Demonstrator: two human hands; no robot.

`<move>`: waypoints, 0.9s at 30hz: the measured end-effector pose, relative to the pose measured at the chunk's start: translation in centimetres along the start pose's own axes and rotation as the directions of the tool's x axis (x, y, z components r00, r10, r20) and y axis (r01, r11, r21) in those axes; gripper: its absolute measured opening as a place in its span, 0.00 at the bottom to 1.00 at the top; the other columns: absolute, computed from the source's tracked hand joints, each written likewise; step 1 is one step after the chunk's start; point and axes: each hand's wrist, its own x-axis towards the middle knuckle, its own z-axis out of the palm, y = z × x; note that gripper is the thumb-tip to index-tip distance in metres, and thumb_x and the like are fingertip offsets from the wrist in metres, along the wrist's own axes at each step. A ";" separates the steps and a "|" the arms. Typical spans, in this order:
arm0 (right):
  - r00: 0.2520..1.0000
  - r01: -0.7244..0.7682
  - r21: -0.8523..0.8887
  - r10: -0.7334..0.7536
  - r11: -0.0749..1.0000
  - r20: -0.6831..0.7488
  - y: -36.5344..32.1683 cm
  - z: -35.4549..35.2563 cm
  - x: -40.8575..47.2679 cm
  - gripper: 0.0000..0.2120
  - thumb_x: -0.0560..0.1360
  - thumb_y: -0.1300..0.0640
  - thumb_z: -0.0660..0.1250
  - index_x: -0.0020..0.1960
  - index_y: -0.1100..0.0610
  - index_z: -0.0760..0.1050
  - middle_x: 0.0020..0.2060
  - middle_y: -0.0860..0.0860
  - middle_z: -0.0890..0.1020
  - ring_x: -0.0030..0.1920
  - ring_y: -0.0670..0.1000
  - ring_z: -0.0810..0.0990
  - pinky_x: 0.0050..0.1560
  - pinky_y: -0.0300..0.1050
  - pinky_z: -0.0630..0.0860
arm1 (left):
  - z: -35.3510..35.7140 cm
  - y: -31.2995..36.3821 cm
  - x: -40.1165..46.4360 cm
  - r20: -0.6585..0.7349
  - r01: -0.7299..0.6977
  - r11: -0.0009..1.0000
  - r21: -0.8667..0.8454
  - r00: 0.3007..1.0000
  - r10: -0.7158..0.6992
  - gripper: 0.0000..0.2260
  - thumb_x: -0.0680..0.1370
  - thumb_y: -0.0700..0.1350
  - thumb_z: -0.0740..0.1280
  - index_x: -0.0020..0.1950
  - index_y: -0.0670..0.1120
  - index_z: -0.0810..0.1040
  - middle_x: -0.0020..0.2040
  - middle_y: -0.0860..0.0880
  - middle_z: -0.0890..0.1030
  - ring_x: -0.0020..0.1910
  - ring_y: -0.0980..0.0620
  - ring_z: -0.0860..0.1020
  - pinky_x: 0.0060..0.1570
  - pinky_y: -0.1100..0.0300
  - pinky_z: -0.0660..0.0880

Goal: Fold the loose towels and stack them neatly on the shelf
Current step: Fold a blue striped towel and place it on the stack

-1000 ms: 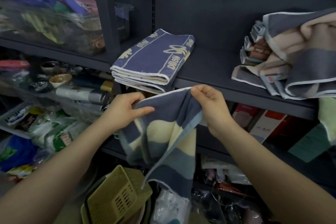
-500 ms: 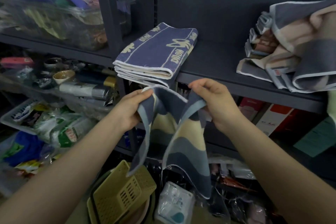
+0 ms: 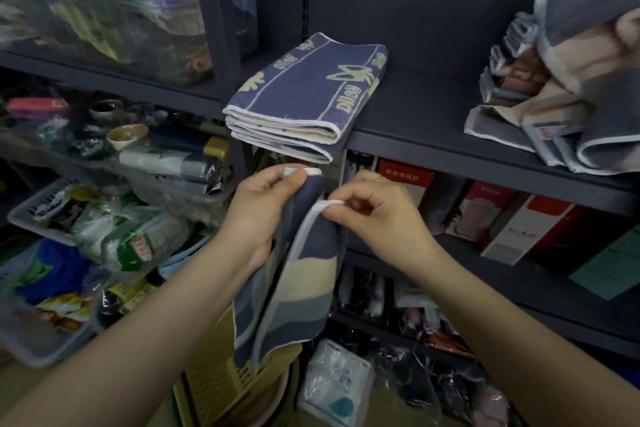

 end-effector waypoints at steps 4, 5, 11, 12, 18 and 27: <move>0.997 0.070 0.012 -0.070 0.997 -0.036 -0.5 0.9 0.1 0.05 0.74 0.56 0.64 0.40 0.53 0.74 0.36 0.47 0.76 0.38 0.41 0.74 0.40 0.33 0.68 | -0.1 0.1 -0.8 -0.006 -0.073 0.996 0.041 0.997 0.074 0.06 0.77 0.41 0.64 0.43 0.46 0.80 0.35 0.50 0.83 0.34 0.56 0.79 0.33 0.66 0.76; 0.998 0.045 0.036 -0.044 0.998 -0.035 -0.6 1.1 0.1 0.06 0.76 0.57 0.63 0.40 0.56 0.73 0.36 0.49 0.77 0.37 0.42 0.74 0.38 0.34 0.68 | 0.0 0.1 -1.0 0.011 -0.085 0.995 0.047 0.996 0.085 0.08 0.77 0.41 0.64 0.42 0.48 0.81 0.35 0.51 0.83 0.34 0.56 0.79 0.33 0.66 0.76; 0.993 -0.003 -0.054 -0.003 0.999 -0.119 -0.6 1.6 0.2 0.07 0.76 0.56 0.65 0.42 0.57 0.76 0.35 0.52 0.80 0.37 0.47 0.77 0.39 0.40 0.71 | -0.3 0.1 -1.6 0.084 -0.138 0.985 0.107 0.988 0.129 0.09 0.78 0.41 0.63 0.44 0.49 0.82 0.40 0.50 0.84 0.40 0.55 0.80 0.40 0.65 0.77; 0.990 0.005 -0.075 -0.015 0.997 -0.141 -0.7 1.5 0.2 0.07 0.75 0.56 0.65 0.42 0.57 0.77 0.35 0.51 0.80 0.37 0.46 0.77 0.38 0.39 0.71 | -0.4 0.2 -1.6 0.098 -0.145 0.981 0.128 0.986 0.133 0.09 0.78 0.41 0.63 0.45 0.48 0.82 0.40 0.51 0.84 0.40 0.56 0.80 0.39 0.66 0.76; 0.990 0.049 -0.216 -0.076 0.975 -0.120 -0.8 1.1 -0.3 0.03 0.74 0.55 0.67 0.43 0.55 0.76 0.37 0.49 0.81 0.39 0.47 0.78 0.39 0.47 0.74 | 0.0 0.3 -1.9 0.185 -0.240 0.950 0.199 0.961 0.204 0.11 0.79 0.40 0.60 0.44 0.50 0.81 0.39 0.55 0.83 0.40 0.60 0.80 0.39 0.69 0.75; 0.972 -0.049 -0.066 0.032 0.997 -0.232 -0.9 1.7 -0.2 0.08 0.74 0.52 0.67 0.41 0.49 0.68 0.27 0.45 0.74 0.29 0.42 0.73 0.29 0.40 0.69 | 0.9 -0.1 -2.7 0.113 -0.268 0.946 0.182 0.961 0.251 0.11 0.80 0.43 0.58 0.48 0.47 0.81 0.45 0.51 0.83 0.46 0.57 0.80 0.47 0.67 0.75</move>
